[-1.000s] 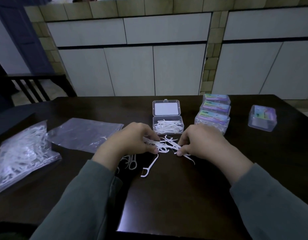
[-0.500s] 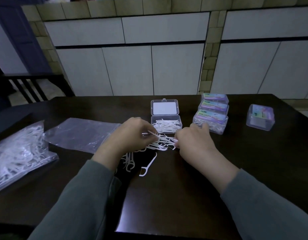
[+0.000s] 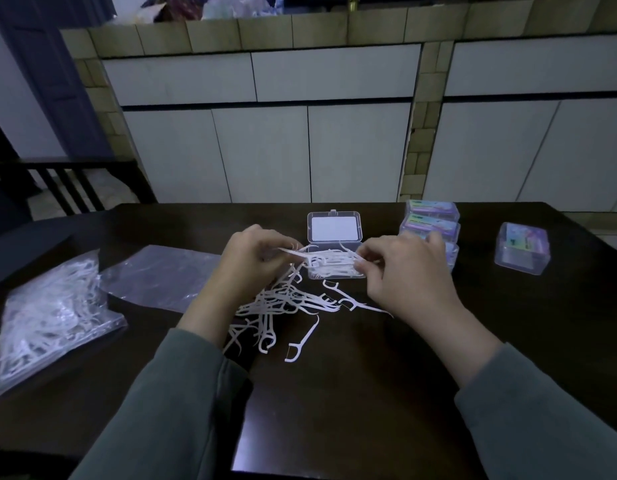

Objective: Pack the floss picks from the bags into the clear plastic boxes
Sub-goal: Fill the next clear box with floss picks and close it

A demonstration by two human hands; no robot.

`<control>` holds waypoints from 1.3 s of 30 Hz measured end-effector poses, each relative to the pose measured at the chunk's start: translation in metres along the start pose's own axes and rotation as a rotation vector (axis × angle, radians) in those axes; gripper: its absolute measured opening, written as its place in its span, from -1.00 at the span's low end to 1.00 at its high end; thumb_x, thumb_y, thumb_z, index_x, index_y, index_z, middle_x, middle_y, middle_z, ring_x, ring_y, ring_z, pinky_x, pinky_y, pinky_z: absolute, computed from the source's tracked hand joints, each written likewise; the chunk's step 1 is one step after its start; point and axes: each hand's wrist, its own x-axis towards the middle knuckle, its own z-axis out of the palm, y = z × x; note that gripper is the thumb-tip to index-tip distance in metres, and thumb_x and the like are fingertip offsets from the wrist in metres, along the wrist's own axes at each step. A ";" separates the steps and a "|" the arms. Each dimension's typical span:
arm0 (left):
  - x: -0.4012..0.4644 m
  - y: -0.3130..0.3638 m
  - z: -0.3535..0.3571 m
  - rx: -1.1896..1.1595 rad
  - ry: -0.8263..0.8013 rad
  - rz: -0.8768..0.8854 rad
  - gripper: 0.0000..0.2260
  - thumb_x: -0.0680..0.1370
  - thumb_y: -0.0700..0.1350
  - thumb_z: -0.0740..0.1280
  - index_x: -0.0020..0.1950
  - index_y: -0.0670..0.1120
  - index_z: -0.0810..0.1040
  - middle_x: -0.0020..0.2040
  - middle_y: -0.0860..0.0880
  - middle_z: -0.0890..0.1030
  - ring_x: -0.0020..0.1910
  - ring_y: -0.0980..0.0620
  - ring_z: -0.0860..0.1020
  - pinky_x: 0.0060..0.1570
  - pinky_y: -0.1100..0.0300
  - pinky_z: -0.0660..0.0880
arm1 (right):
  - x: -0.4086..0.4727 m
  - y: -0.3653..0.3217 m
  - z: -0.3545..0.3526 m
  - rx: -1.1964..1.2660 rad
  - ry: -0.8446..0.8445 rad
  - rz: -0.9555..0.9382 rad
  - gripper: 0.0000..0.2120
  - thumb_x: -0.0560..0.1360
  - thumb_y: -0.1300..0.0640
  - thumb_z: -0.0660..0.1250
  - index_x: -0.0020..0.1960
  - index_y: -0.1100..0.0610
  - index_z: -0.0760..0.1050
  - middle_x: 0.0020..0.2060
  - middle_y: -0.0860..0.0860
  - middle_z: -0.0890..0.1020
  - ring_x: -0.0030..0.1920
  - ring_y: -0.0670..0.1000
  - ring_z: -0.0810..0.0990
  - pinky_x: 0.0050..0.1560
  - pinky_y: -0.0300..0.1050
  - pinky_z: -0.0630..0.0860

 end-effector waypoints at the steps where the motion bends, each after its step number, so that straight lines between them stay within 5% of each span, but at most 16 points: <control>1: 0.000 -0.001 -0.001 -0.030 0.007 -0.021 -0.89 0.45 -0.15 0.47 -0.04 -0.02 0.71 -0.24 0.25 0.50 -0.20 0.04 0.50 -0.22 0.10 0.49 | 0.000 0.001 -0.001 0.009 0.022 -0.003 -0.85 0.56 -0.07 0.27 0.07 -0.09 0.56 -0.04 -0.13 0.64 0.05 -0.03 0.47 0.16 0.02 0.20; 11: 0.002 -0.004 0.005 -0.208 0.120 -0.145 -0.91 0.46 -0.07 0.46 -0.12 0.13 0.64 -0.12 0.07 0.61 -0.08 0.06 0.55 -0.12 0.21 0.54 | 0.003 0.013 -0.001 0.114 -0.019 -0.047 -0.81 0.53 -0.12 0.32 0.08 -0.10 0.60 0.00 -0.18 0.63 0.06 -0.10 0.45 0.24 0.01 0.18; 16: 0.007 0.001 0.003 -0.286 0.177 -0.116 -0.92 0.44 -0.02 0.46 -0.10 0.04 0.71 -0.10 0.11 0.63 -0.03 -0.05 0.57 -0.06 -0.05 0.58 | 0.010 0.015 0.008 0.182 0.178 -0.096 -0.86 0.53 -0.07 0.33 -0.01 -0.06 0.62 -0.11 -0.15 0.64 -0.02 -0.05 0.48 0.06 -0.08 0.10; 21: 0.020 0.031 -0.005 -0.476 0.353 -0.078 -0.91 0.45 -0.15 0.47 -0.08 -0.12 0.69 -0.18 -0.01 0.63 -0.29 0.24 0.56 -0.29 0.38 0.48 | 0.027 0.019 0.026 0.119 0.264 -0.129 -0.88 0.54 0.00 0.33 -0.03 0.00 0.61 -0.14 -0.11 0.64 -0.08 0.00 0.46 -0.04 -0.07 0.10; 25: 0.032 0.048 0.005 -0.549 0.398 -0.082 -0.92 0.46 -0.14 0.47 -0.15 0.05 0.66 -0.21 0.08 0.63 -0.28 0.26 0.56 -0.29 0.40 0.46 | 0.039 0.020 0.038 0.051 0.180 -0.142 -0.85 0.55 -0.03 0.31 0.00 -0.03 0.63 -0.11 -0.12 0.66 -0.05 0.00 0.47 0.06 0.01 0.15; 29: 0.043 0.047 0.029 -0.520 0.345 -0.156 -0.95 0.47 -0.11 0.46 -0.14 0.05 0.67 -0.27 0.10 0.64 -0.33 0.29 0.53 -0.34 0.43 0.41 | 0.048 0.023 0.048 0.052 0.152 -0.215 -0.86 0.43 -0.02 0.45 -0.05 0.01 0.69 -0.24 -0.09 0.69 -0.19 0.00 0.46 -0.08 -0.05 0.09; 32: 0.048 0.031 0.045 -0.274 0.287 -0.152 -0.94 0.48 0.01 0.44 -0.11 0.07 0.70 -0.23 0.14 0.64 -0.22 0.19 0.55 -0.27 0.22 0.50 | 0.054 0.026 0.054 0.027 0.170 -0.263 -0.87 0.38 -0.02 0.51 -0.12 0.00 0.70 -0.33 -0.06 0.67 -0.26 0.02 0.47 -0.09 -0.02 0.15; 35: 0.046 0.018 0.051 -0.135 0.213 -0.122 -0.90 0.49 0.06 0.41 -0.08 0.09 0.70 -0.15 0.18 0.63 -0.10 0.10 0.56 -0.12 0.06 0.54 | 0.055 0.027 0.050 0.012 0.062 -0.234 -0.59 0.46 -0.29 0.26 0.07 -0.04 0.65 -0.16 -0.09 0.68 -0.10 -0.01 0.48 0.04 0.04 0.19; 39: 0.042 0.014 0.053 -0.165 0.216 -0.129 -0.91 0.49 0.04 0.42 -0.08 0.08 0.70 -0.13 0.18 0.63 -0.06 0.13 0.56 -0.05 0.07 0.54 | 0.053 0.035 0.044 -0.085 -0.086 -0.123 -0.07 0.24 -0.61 -0.24 0.31 -0.14 0.47 0.14 -0.14 0.56 0.15 -0.04 0.41 0.24 0.08 0.19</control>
